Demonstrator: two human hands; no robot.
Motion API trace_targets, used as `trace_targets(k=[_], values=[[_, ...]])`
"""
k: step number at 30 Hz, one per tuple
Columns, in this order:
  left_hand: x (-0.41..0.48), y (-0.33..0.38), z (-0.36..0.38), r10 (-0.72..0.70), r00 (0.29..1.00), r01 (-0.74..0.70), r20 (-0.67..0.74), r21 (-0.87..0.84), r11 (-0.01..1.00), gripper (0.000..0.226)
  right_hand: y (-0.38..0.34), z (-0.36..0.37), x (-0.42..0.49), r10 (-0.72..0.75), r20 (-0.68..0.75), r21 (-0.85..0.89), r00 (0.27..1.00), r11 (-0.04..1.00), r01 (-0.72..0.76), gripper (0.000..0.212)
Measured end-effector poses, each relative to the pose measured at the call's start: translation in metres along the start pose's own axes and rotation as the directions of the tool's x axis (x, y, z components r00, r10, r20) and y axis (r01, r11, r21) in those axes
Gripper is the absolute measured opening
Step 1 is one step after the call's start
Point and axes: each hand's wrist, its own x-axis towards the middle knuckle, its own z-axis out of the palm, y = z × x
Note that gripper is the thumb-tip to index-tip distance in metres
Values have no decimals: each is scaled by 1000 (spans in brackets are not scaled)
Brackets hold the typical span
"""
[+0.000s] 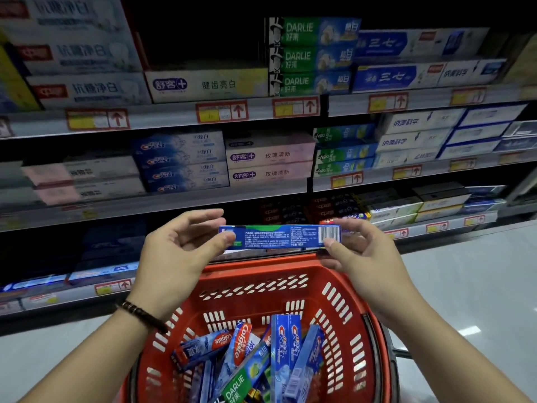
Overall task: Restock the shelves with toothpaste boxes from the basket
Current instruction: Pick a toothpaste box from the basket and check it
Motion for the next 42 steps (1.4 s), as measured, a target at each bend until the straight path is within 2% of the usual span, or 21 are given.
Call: trace_targets(k=[5,10,14,19,24,27,30,34,42], values=[[1,-3,2,-119,987,113,-111,-60,992,37,0,0,-2,-8,19,-16,1000,1000,8,24],[1,-6,7,-202,965,183,-166,-123,975,36,0,3,-2,-31,2,-45,1000,998,31,31],[-1,-2,8,-207,966,193,-156,-99,976,30,2,4,-3,-53,-26,-83,998,995,51,29],[-3,-1,10,-188,976,175,-109,-115,978,41,3,2,-2,-74,-78,-61,994,996,69,22],[-5,-1,10,-168,983,163,-69,-74,984,46,5,-1,0,-56,-102,-85,993,995,47,26],[-3,-2,10,-178,982,172,-64,-86,981,42,7,-2,1,-82,-124,-82,989,994,72,21],[-3,-3,13,-179,982,173,-57,-95,980,36,6,-3,2,-128,-152,-94,980,989,115,28],[-1,-6,16,-179,982,175,-60,-65,982,21,8,-5,6,-124,-203,-61,971,992,113,14],[1,-7,27,-196,978,187,-68,-119,975,20,9,-12,7,-142,-253,-38,957,990,137,9]])
